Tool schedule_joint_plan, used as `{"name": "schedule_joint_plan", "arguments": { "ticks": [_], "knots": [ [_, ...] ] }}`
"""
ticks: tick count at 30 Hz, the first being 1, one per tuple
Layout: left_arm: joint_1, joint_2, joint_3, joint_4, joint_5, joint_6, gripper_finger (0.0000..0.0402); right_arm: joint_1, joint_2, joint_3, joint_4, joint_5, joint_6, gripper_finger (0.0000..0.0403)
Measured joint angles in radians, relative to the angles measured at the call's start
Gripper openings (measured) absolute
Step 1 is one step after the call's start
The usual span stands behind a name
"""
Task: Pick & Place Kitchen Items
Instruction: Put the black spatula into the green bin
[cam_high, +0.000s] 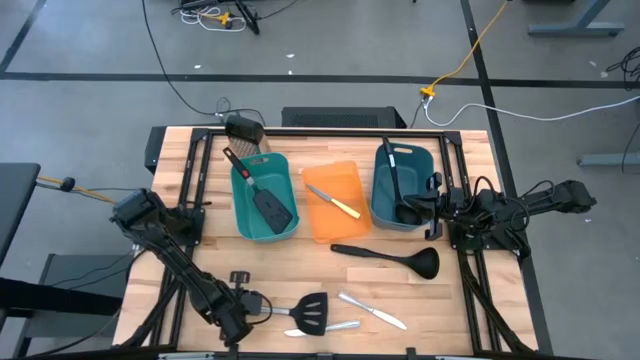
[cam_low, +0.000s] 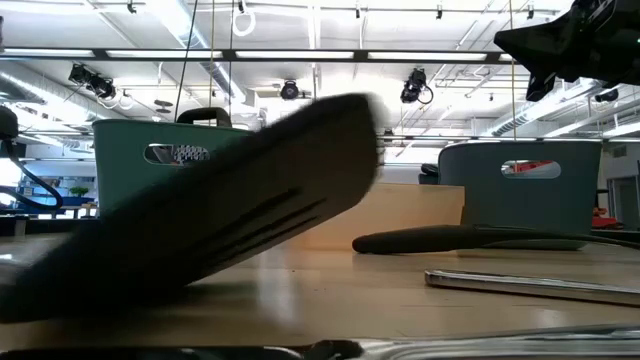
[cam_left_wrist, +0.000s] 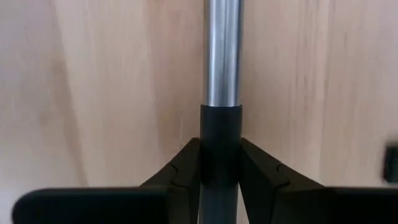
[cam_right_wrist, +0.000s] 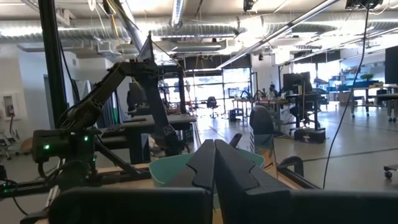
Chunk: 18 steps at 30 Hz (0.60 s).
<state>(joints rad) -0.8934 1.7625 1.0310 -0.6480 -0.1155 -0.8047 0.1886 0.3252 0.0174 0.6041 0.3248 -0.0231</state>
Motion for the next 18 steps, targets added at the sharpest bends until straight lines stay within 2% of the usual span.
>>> {"name": "schedule_joint_plan", "arguments": {
  "ticks": [10,14,18],
  "knots": [
    [-0.001,-0.259,0.002,-0.06,-0.149,0.061,0.0084,0.0,0.0,0.0,0.0,0.0,-0.003,0.0013],
    [-0.002,-0.354,0.002,-0.029,-0.274,0.17,0.0084,0.0,0.0,0.0,0.0,0.0,-0.003,0.0013],
    [0.0,-0.423,0.003,0.042,-0.411,0.341,0.0084,0.0,0.0,0.0,0.0,0.0,-0.003,0.0013]
  ]
}}
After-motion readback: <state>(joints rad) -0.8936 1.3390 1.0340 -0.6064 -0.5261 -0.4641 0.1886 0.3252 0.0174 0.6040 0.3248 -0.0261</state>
